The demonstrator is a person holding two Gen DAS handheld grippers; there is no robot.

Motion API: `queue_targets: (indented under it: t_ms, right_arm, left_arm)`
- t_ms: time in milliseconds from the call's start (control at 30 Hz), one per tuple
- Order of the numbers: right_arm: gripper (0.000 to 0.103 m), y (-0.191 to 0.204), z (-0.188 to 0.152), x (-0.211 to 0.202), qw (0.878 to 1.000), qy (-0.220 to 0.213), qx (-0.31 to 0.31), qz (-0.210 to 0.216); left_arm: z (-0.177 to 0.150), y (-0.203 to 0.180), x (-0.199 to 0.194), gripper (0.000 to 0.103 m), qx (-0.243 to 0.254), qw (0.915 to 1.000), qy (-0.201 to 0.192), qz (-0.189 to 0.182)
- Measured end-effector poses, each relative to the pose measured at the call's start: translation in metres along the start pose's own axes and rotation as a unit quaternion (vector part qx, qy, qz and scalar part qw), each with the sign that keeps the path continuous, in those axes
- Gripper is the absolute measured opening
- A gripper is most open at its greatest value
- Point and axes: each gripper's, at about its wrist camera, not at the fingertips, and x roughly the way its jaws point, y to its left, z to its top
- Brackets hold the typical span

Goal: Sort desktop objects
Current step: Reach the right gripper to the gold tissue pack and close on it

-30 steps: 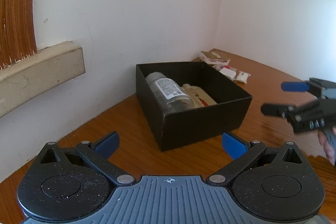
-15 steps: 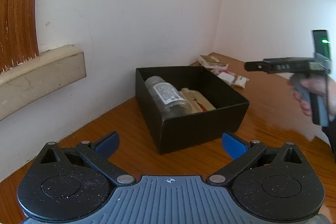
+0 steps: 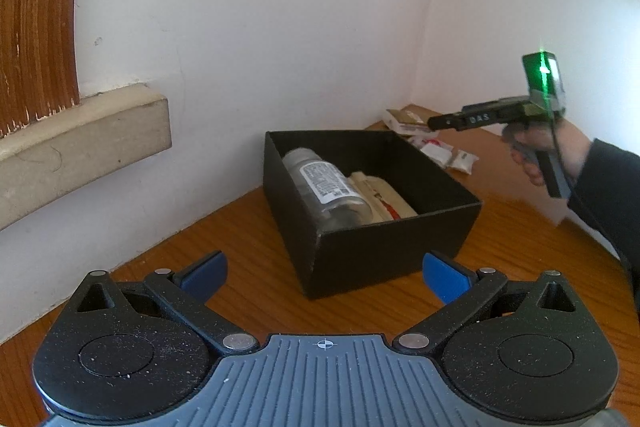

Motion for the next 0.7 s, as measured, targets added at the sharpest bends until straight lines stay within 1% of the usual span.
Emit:
queue_targets:
  t_ms: [167,267,467,533,567,600,633,700]
  right_arm:
    - [0.101,-0.007,0.010,0.024,1.000,0.021,-0.019,0.011]
    - [0.101,-0.009,0.012,0.039,0.999,0.034,-0.030,0.004]
    - [0.099,-0.008,0.019,0.051,0.999,0.036,-0.026,0.008]
    - [0.094,-0.008,0.021,0.055,0.999,0.040,-0.020,0.011]
    - [0.088,-0.009,0.022,0.057,0.999,0.045,-0.015,0.014]
    - [0.080,-0.009,0.022,0.059,0.999,0.049,-0.010,0.020]
    - [0.076,-0.010,0.022,0.062,0.998,0.055,-0.005,0.025]
    - [0.062,-0.011,0.022,0.064,0.998,0.061,0.000,0.027]
  left_arm:
    - [0.000,0.000,0.000,0.103,-0.001,1.0000,0.002,0.000]
    - [-0.001,0.001,-0.001,0.103,-0.002,1.0000,0.003,0.000]
    - [0.000,0.002,-0.001,0.103,-0.003,1.0000,0.003,0.002]
    - [-0.001,0.002,-0.002,0.103,-0.001,1.0000,0.003,0.002]
    - [-0.001,0.002,-0.002,0.103,-0.001,1.0000,0.003,0.003]
    - [-0.001,0.002,-0.002,0.103,0.000,1.0000,0.003,0.004]
    - [-0.001,0.002,-0.003,0.103,0.000,1.0000,0.003,0.004]
    - [0.000,0.002,-0.004,0.103,0.000,1.0000,0.002,0.004]
